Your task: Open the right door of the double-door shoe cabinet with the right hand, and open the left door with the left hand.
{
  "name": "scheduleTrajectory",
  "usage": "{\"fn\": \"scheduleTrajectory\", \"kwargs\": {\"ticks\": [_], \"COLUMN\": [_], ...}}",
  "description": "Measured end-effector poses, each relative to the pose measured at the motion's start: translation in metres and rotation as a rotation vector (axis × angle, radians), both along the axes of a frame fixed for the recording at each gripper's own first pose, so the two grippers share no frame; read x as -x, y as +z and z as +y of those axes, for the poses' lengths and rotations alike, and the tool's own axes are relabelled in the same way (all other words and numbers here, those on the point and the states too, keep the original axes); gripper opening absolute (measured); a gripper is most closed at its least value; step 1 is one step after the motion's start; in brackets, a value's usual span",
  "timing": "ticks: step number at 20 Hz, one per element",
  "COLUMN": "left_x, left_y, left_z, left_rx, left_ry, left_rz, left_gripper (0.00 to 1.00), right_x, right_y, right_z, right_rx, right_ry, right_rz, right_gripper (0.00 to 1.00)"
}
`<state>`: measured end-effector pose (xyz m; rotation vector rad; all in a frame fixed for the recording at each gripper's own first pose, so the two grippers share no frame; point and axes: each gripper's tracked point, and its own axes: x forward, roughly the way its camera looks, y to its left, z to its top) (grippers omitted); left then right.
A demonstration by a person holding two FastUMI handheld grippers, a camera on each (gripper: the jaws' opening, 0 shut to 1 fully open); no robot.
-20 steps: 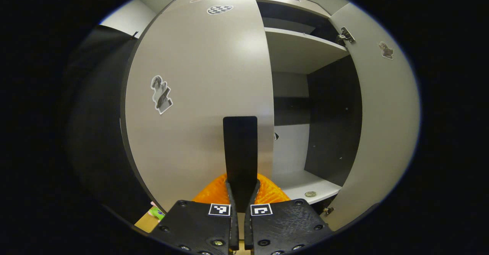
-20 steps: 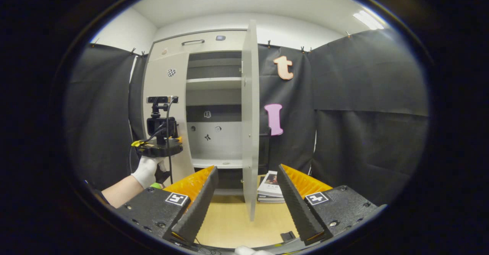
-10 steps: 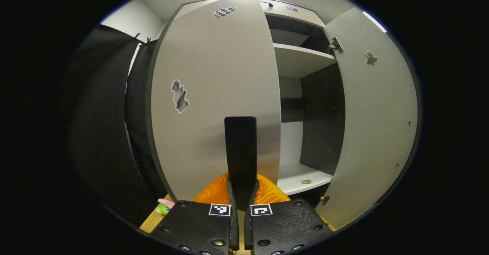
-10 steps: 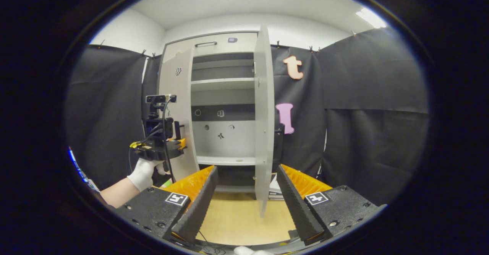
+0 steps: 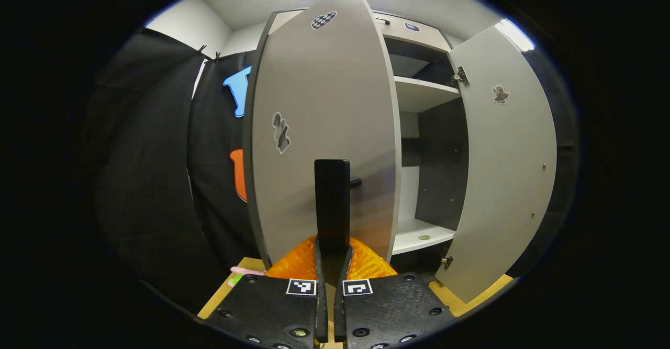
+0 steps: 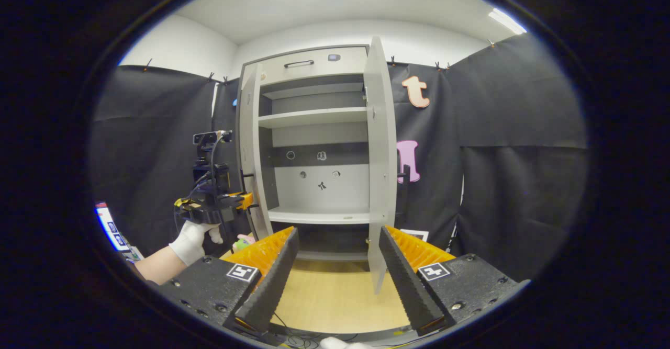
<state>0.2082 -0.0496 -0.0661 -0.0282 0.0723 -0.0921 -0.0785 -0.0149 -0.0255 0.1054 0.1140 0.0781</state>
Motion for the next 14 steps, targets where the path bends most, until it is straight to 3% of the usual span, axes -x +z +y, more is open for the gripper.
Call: {"fn": "scheduleTrajectory", "kwargs": {"ticks": [4, 14], "left_x": [0.014, 0.029], "left_y": [-0.002, -0.005], "left_z": [0.021, 0.078], "left_rx": [-0.002, 0.001], "left_ry": [0.004, 0.033], "left_rz": [0.006, -0.010], "left_gripper": [0.04, 0.00], "right_x": [0.002, -0.007], "right_y": [0.001, 0.006], "right_z": [0.014, 0.047], "right_rx": [-0.007, -0.002], "right_ry": [0.034, 0.094], "right_rz": [-0.008, -0.026], "right_gripper": [0.93, 0.96]}}
